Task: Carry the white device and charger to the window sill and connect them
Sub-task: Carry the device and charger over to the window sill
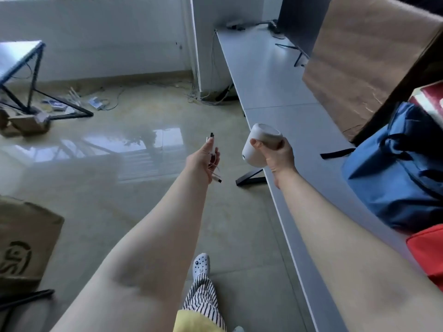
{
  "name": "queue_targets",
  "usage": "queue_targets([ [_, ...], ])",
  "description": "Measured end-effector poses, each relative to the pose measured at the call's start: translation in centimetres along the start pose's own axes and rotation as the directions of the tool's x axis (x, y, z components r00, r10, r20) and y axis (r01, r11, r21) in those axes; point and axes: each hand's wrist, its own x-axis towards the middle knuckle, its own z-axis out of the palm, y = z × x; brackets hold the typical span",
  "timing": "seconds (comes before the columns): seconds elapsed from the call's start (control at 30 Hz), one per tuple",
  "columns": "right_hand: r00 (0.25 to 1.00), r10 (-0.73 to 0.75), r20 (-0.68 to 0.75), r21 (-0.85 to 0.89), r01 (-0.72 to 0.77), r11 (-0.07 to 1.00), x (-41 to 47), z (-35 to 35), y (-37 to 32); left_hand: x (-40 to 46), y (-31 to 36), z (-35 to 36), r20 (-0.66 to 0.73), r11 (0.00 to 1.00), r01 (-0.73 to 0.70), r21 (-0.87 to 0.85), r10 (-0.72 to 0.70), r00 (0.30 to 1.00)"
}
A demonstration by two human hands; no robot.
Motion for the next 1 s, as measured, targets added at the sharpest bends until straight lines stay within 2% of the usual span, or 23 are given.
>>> queue_targets([
  [0.47,0.998,0.013,0.058,-0.083,-0.008,0.997,10.3,11.3,-1.0,11.2,9.2,0.0,-0.060,1.000,0.008,-0.020,-0.009,0.998],
  [1.0,1.000,0.009,0.030,-0.065,-0.007,0.998,23.4,25.7,-4.3,25.9,22.5,1.4,-0.048,1.000,-0.008,-0.020,0.007,0.999],
])
